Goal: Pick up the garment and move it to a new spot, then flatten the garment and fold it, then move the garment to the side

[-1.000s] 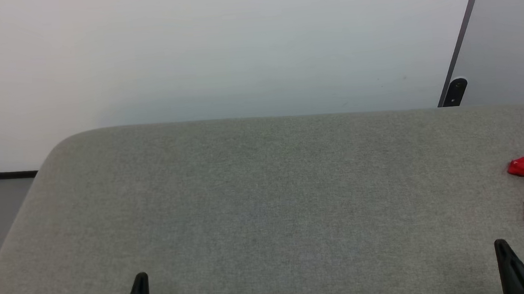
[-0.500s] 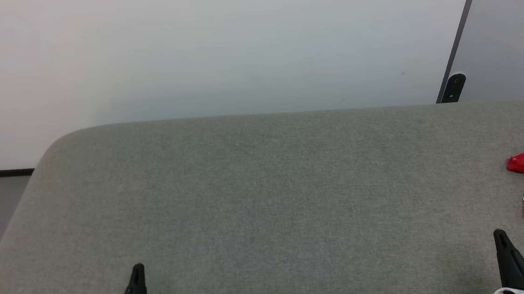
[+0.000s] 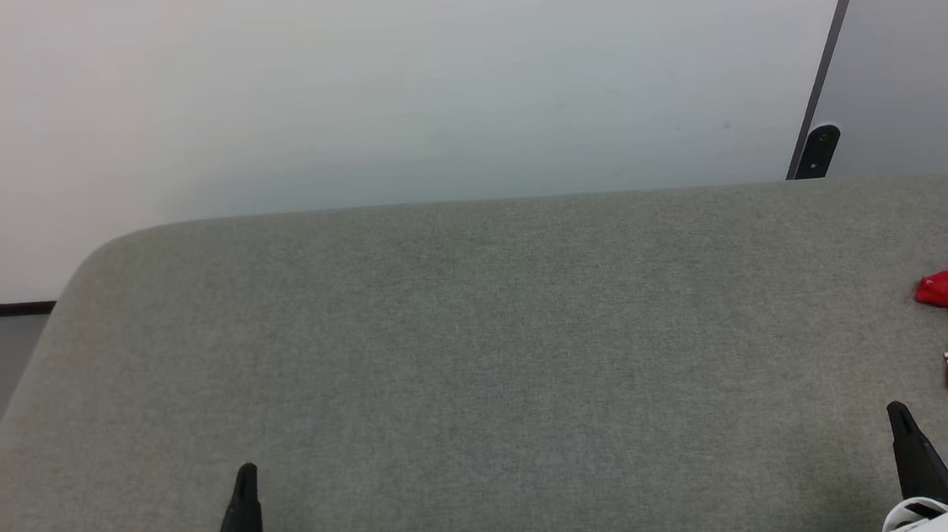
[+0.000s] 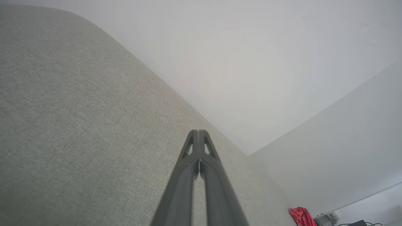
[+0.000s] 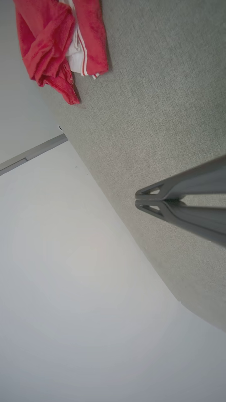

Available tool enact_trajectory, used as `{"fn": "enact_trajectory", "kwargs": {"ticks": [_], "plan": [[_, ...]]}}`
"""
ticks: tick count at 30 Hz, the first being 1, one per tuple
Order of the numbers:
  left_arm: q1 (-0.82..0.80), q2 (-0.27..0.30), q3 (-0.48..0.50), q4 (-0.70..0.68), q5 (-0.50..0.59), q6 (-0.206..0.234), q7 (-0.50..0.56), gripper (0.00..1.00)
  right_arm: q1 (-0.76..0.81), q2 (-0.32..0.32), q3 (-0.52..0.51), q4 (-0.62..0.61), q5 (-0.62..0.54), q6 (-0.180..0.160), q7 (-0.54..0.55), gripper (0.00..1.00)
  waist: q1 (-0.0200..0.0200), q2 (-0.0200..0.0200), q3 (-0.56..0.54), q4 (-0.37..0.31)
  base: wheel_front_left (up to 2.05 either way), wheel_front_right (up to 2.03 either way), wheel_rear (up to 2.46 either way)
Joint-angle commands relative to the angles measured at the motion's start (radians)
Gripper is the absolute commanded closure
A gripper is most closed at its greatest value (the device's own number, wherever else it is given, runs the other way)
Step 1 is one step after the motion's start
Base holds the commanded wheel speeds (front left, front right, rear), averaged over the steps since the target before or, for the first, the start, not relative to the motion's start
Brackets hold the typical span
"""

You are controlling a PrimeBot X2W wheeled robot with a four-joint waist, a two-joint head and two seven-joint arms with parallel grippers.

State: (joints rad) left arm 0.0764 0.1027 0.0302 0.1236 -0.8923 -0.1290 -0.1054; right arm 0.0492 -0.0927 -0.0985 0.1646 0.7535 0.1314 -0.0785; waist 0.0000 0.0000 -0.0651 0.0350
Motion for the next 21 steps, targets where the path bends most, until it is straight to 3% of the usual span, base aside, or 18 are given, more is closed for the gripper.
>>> {"fn": "enact_trajectory", "kwargs": {"ticks": [1, 21], "plan": [[-0.027, 0.003, 0.004, -0.005, -0.031, -0.001, 0.005, 1.00, -0.025, -0.001, -0.006, -0.006, 0.035, 0.000, 0.005, 1.00, 0.0000, 0.0000, 0.001, -0.001, 0.00, 0.00, 0.00], [-0.079, -0.007, 0.020, 0.034, -0.257, -0.002, 0.065, 1.00, -0.071, 0.013, -0.010, 0.021, 0.295, -0.001, 0.065, 1.00, 0.0000, 0.0000, 0.017, -0.009, 0.00, 0.00, 0.00]]}}
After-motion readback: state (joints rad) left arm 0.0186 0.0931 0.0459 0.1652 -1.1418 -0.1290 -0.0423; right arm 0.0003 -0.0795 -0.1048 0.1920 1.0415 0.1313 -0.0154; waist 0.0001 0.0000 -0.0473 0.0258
